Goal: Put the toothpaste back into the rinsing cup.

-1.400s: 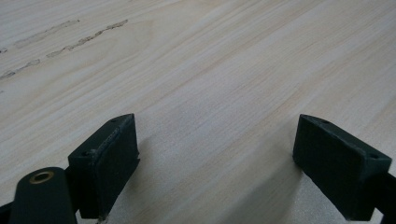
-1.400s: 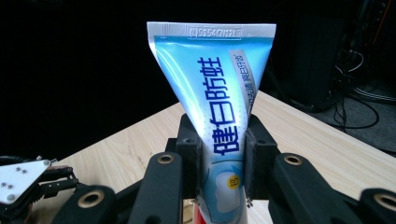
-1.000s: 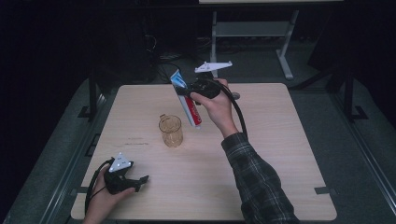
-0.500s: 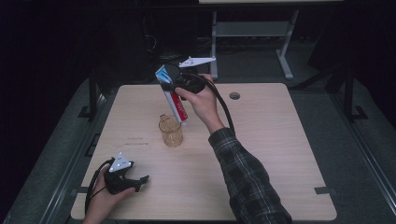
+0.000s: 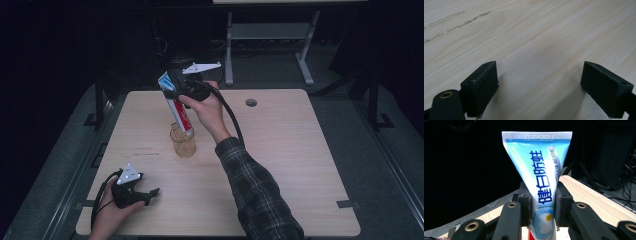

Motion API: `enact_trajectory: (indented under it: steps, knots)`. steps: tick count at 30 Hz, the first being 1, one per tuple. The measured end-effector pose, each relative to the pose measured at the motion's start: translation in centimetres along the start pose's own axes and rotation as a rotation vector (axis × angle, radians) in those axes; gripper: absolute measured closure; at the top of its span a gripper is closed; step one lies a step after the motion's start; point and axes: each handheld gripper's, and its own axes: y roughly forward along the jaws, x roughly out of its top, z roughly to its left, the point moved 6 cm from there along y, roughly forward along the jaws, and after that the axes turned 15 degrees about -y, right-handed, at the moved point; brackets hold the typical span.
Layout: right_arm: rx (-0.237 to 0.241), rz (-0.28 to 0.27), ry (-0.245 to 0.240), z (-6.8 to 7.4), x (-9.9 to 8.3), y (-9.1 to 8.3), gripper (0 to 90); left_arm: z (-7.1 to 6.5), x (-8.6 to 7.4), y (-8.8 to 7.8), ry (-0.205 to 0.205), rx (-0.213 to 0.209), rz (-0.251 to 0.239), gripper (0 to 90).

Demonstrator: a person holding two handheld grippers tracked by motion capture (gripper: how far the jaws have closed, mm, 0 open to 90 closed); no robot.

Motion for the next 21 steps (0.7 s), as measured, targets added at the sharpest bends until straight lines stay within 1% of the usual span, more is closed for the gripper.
enact_trajectory:
  steps: [3, 7, 9, 12, 14, 16, 17, 20, 21]
  knots:
    - [0.006, 0.001, -0.008, 0.0, -0.2, 0.4, 71.1, 0.0, 0.0, 0.0, -0.002, 0.000, -0.002, 13.1]
    - [0.009, 0.007, -0.007, 0.1, -0.5, 0.7, 71.1, 0.0, 0.0, 0.0, -0.002, -0.001, -0.003, 13.1]
    - [0.015, 0.009, -0.006, 0.2, -1.1, 1.1, 70.9, 0.0, 0.0, 0.0, -0.001, -0.001, -0.003, 13.1]
    - [0.017, 0.016, -0.007, 0.2, -1.5, 1.3, 70.9, 0.0, 0.0, 0.0, 0.000, -0.001, -0.003, 13.1]
    - [0.019, 0.026, -0.006, 0.3, -2.1, 1.5, 70.8, 0.0, 0.0, 0.0, 0.000, -0.001, -0.003, 13.1]
    - [0.021, 0.028, -0.007, 0.3, -2.2, 1.5, 70.8, 0.0, 0.0, 0.0, 0.000, -0.001, -0.003, 13.1]
    - [0.026, 0.031, 0.000, 0.3, -2.8, 1.7, 70.7, 0.0, 0.0, 0.0, 0.001, 0.000, -0.003, 13.1]
    - [0.028, 0.038, 0.000, 0.3, -3.1, 1.8, 70.7, 0.0, 0.0, 0.0, 0.000, 0.000, -0.003, 13.1]
    - [0.029, 0.048, -0.004, 0.4, -3.6, 2.0, 70.6, 0.0, 0.0, 0.0, 0.000, 0.000, -0.003, 13.1]
